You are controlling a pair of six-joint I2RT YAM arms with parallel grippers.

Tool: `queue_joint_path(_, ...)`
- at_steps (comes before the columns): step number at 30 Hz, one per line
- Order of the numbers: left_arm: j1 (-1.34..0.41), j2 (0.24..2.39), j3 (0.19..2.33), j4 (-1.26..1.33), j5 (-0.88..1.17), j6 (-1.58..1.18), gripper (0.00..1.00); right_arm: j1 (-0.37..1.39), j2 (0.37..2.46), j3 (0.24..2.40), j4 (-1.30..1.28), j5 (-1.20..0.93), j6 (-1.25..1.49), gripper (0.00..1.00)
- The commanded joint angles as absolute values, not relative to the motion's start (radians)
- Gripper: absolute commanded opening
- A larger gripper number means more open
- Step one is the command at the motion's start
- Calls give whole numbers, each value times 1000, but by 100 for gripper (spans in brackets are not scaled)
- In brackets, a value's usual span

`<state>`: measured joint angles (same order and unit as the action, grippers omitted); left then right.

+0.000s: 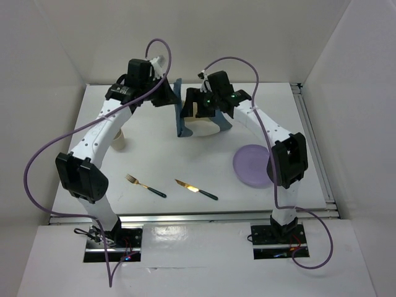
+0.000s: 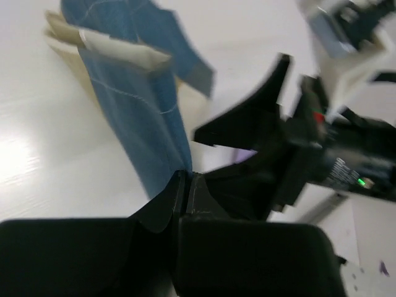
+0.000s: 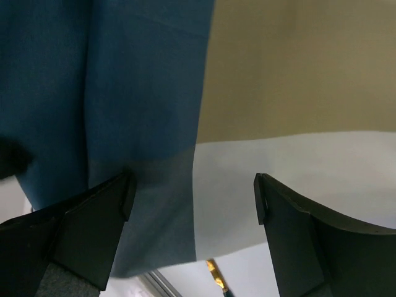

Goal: Set the dinner table for one person

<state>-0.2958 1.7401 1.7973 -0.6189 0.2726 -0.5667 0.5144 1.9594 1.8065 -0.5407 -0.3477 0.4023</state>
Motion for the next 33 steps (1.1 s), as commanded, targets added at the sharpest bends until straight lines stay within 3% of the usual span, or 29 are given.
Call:
queue_joint_path(1, -316, 1740, 1858, -606, 422, -521, 0, 492, 1862, 1833, -440, -465, 387, 88)
queue_joint_path(10, -316, 1704, 1782, -566, 466, -520, 0, 492, 1891, 1850, -416, -453, 407, 79)
queue_joint_path(17, -316, 1704, 1793, -577, 466, -509, 0, 413, 1804, 1724, -279, -497, 502, 76)
queue_joint_path(33, -307, 1632, 1753, -604, 466, -463, 0, 425, 2069, 2011, -360, -689, 543, 74)
